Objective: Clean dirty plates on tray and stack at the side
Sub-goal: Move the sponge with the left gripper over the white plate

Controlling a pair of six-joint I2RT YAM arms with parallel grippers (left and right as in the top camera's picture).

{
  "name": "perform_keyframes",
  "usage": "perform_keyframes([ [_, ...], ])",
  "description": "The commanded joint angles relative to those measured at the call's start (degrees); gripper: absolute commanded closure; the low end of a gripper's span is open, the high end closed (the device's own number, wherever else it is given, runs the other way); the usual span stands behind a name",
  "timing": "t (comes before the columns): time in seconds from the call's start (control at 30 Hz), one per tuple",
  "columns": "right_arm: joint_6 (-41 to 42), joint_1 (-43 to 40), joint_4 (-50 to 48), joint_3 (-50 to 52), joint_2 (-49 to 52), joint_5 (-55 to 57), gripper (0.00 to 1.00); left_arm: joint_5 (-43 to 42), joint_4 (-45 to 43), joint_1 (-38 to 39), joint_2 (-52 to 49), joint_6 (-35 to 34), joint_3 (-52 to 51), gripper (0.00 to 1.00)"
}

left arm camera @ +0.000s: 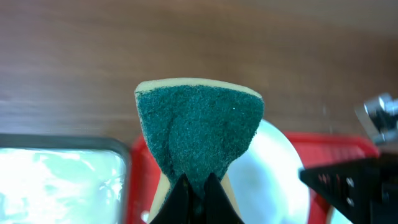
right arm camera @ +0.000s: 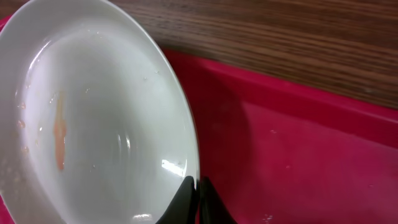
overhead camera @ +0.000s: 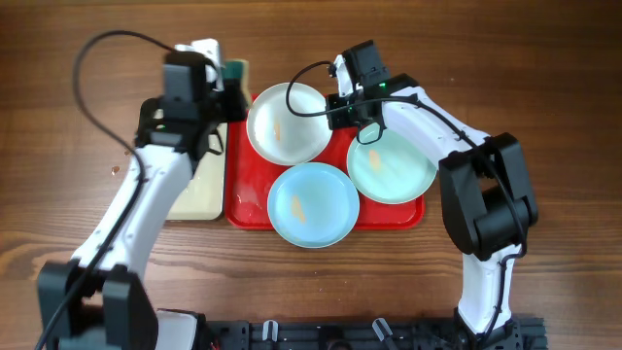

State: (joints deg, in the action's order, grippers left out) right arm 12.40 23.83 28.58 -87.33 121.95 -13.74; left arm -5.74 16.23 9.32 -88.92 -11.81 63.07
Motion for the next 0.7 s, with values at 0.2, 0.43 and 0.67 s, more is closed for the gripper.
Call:
perform_keyframes([
  [0.2, 0.66, 0.33, -0.26, 0.68, 1.42, -1.07, 0.96, -1.11, -0.74, 4.35, -11.69, -8.68, 0.50, 0.96],
  [0.43, 0.66, 0.33, -0.28, 0.68, 1.42, -1.09, 0.95, -2.43, -2.27, 5.09, -16.22, -12.72, 0.50, 0.96],
  [0.67, 0.63, 0.37, -0.28, 0.68, 1.42, -1.09, 0.96, -2.34, -2.60, 5.09, -17.97, -13.14, 0.50, 0.96],
])
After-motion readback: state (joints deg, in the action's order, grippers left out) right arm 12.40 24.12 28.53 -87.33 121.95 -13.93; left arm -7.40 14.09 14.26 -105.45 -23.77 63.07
